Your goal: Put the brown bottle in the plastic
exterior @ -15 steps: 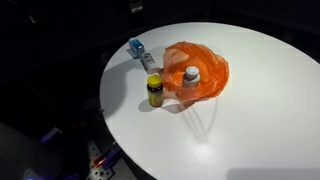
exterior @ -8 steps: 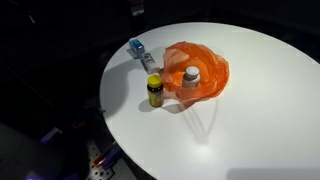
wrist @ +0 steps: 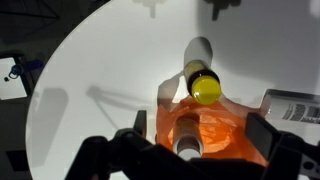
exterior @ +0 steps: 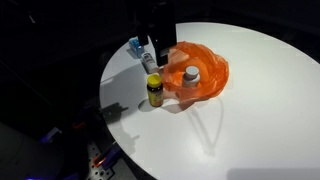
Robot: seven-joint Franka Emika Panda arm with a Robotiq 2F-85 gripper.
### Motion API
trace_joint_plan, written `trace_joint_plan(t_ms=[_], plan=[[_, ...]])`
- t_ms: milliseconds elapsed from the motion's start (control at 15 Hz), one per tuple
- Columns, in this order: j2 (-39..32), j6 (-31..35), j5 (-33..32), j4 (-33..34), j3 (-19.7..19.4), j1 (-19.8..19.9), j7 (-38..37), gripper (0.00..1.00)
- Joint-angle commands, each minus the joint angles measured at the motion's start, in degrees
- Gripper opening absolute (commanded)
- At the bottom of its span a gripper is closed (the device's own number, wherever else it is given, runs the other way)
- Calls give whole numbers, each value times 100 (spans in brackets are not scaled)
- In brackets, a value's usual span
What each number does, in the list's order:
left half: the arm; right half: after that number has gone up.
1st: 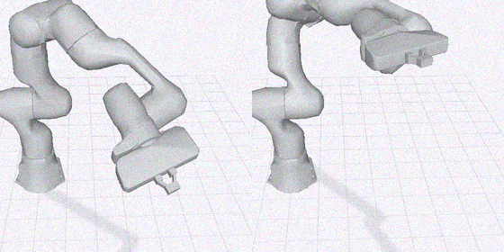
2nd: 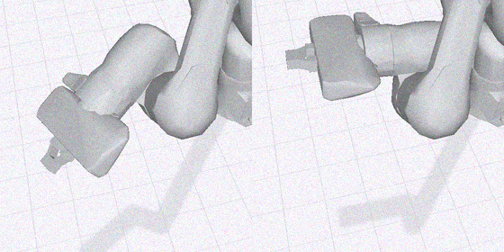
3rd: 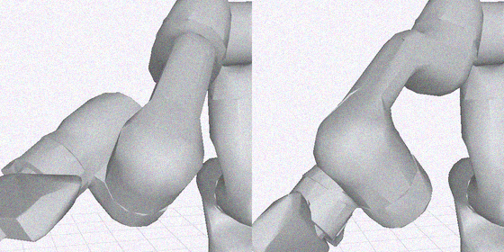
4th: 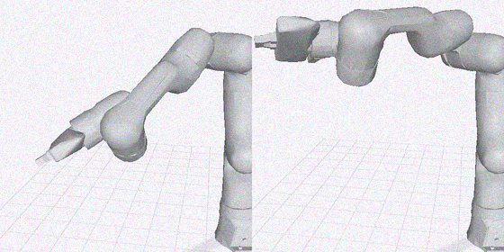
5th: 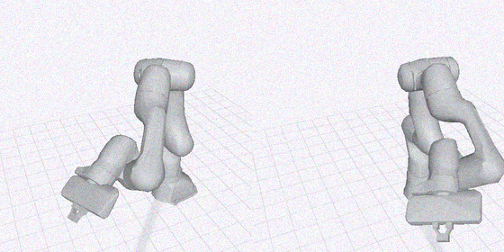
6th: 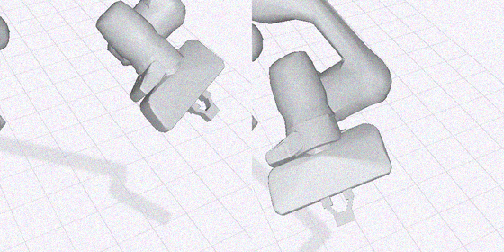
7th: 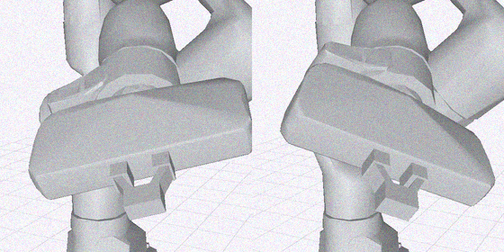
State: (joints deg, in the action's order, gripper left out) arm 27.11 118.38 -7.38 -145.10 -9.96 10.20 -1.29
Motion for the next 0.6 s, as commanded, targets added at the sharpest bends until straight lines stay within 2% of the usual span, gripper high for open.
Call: trace_joint_plan(t_ms=[0,533], plan=[[-376,349,280,-78,-100,-103,425,100],[-1044,751,853,-168,-156,-189,1162,100]])
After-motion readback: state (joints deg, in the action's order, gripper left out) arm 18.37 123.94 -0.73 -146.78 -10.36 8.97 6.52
